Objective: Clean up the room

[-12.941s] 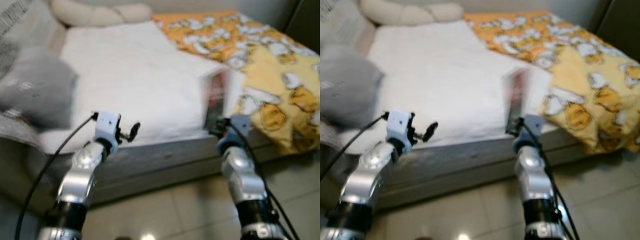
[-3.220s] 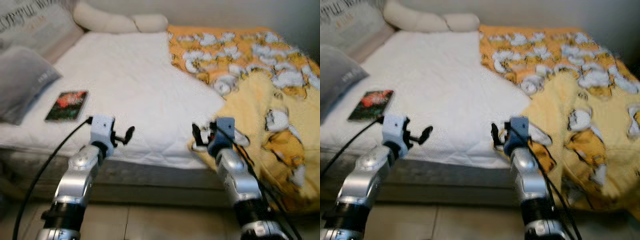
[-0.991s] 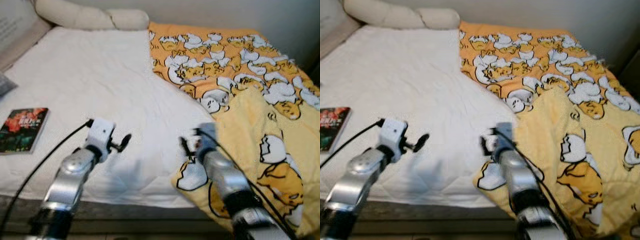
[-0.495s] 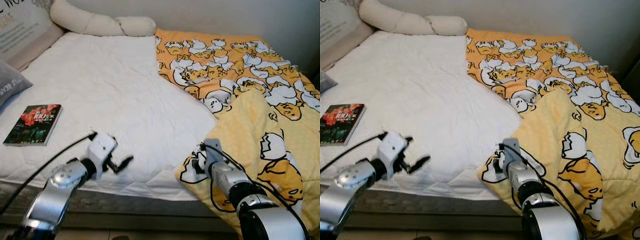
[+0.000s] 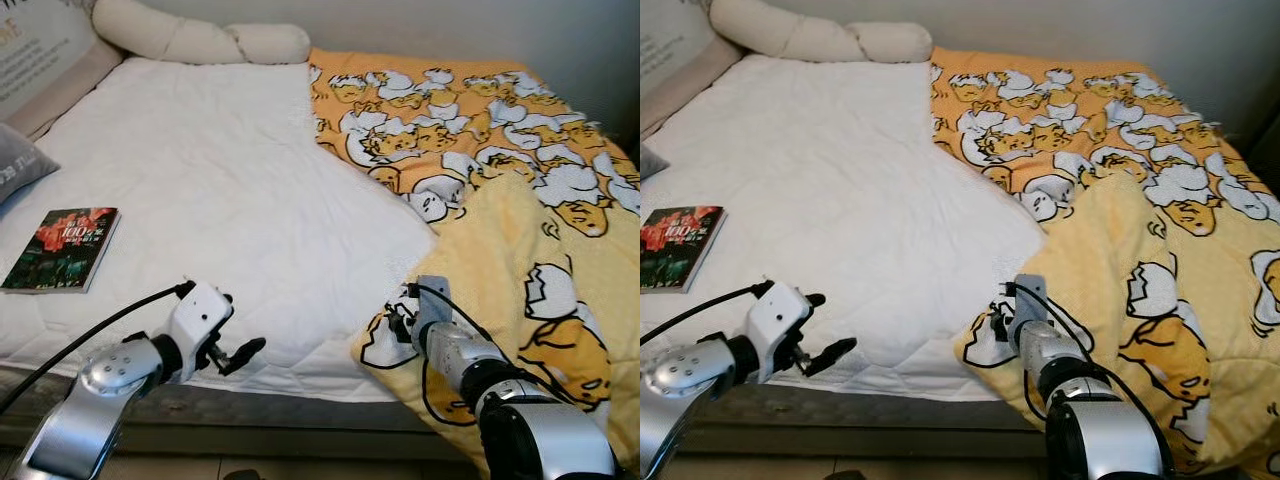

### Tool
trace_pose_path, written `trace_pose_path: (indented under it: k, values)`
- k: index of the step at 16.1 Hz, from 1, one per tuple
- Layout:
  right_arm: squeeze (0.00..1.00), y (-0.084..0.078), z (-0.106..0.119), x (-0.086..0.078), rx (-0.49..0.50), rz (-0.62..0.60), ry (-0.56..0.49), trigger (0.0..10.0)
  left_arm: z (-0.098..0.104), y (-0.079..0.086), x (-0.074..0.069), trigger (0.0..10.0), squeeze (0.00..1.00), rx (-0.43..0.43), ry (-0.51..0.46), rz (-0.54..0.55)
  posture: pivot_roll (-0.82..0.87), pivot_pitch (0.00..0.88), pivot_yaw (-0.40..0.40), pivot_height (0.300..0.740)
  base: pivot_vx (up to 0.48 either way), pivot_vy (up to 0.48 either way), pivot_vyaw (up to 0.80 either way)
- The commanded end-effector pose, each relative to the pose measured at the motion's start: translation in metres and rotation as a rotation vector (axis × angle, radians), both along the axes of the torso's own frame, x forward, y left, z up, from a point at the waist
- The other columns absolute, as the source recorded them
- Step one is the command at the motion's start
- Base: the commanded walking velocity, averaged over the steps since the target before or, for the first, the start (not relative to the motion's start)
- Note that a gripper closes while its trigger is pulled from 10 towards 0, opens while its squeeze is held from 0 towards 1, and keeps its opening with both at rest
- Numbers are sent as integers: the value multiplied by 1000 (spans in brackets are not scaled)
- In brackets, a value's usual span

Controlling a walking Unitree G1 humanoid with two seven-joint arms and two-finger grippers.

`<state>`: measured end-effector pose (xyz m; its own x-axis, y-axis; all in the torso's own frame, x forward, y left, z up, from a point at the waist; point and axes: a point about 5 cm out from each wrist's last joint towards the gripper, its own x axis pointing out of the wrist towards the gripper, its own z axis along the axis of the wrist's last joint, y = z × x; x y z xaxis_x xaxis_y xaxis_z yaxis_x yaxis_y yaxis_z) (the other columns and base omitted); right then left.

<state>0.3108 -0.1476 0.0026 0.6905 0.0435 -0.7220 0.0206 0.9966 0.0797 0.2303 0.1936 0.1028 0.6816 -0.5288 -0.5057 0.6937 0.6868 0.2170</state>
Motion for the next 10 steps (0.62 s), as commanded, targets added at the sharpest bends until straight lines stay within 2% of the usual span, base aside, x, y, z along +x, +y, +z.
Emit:
trace_pose_path:
  k: [1,4,6,7,10]
  values:
    - [0,-2,1,1,12,-4,-5,118,7,2,-3,10000,384,4,-5,-12,219,0,-31,740,0,0,0]
    - [0,-6,-3,-3,6,-3,4,196,16,5,-14,10000,384,25,17,-36,257,0,-22,740,0,0,0]
    - [0,-7,-4,-4,2,-6,8,392,23,7,-21,10000,384,33,28,-50,276,45,-6,740,0,0,0]
    - [0,-8,-5,-5,0,-6,10,157,25,8,-25,10000,384,45,39,-61,283,62,0,740,0,0,0]
    - [0,-9,-8,-8,-17,9,20,667,29,12,-32,10000,380,66,62,-72,304,119,12,740,0,0,0]
